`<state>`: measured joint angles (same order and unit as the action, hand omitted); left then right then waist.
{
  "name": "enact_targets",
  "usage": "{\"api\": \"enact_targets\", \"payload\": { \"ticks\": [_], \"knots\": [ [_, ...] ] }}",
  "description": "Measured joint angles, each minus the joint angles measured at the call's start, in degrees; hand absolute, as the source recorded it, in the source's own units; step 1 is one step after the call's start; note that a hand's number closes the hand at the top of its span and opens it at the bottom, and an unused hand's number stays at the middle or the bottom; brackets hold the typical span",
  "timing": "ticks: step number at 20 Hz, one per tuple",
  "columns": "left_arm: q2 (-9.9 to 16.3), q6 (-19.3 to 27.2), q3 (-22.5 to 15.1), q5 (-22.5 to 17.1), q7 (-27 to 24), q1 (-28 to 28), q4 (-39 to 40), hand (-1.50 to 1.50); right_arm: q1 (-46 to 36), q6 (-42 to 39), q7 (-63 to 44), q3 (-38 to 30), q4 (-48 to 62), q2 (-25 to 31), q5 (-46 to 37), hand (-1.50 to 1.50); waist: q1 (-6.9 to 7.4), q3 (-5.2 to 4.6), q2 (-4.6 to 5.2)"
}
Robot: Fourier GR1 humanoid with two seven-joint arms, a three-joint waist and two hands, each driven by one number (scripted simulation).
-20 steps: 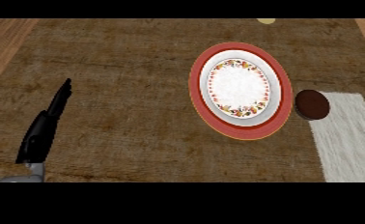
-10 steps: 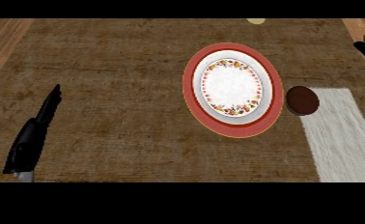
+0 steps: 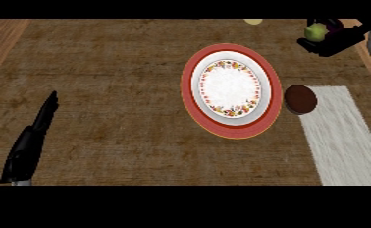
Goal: Pick the eggplant from the placemat and place it in the plate
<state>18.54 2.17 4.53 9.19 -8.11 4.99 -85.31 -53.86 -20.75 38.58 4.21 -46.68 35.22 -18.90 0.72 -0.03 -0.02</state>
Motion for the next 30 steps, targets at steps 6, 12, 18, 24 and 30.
{"api": "enact_targets", "payload": {
  "ticks": [6, 12, 18, 24, 30],
  "knots": [
    [-0.42, -0.39, 0.15, 0.39, 1.36, -0.55, -0.52, 0.0, 0.2, -0.47, -9.24, 4.26, -5.0, -7.48, -3.05, 1.5, -0.35, -0.01, -0.09],
    [-0.47, -1.05, 1.15, 0.43, 0.82, 0.13, -0.53, 0.0, 2.15, 0.2, -13.84, 7.97, -6.88, -13.58, -7.32, 1.5, -0.29, 0.02, -0.02],
    [-1.46, -0.76, 0.75, 1.45, -0.05, -0.38, 0.27, 0.0, 3.99, 1.47, -19.27, 8.17, -2.96, -21.06, -7.98, -1.5, -0.01, 0.02, 0.13],
    [-1.51, -1.47, 1.42, 1.75, 2.0, -1.09, -0.98, 0.0, 4.4, 4.71, -20.9, 6.65, 2.4, -25.04, -10.04, -1.5, -0.05, 0.04, 0.15],
    [-2.08, -1.69, 1.56, 2.0, 1.05, -0.05, -1.38, 0.0, 4.29, 6.71, -19.68, -0.29, 3.66, -27.11, -4.88, -1.5, -0.09, 0.05, 0.15]
  ]
}}
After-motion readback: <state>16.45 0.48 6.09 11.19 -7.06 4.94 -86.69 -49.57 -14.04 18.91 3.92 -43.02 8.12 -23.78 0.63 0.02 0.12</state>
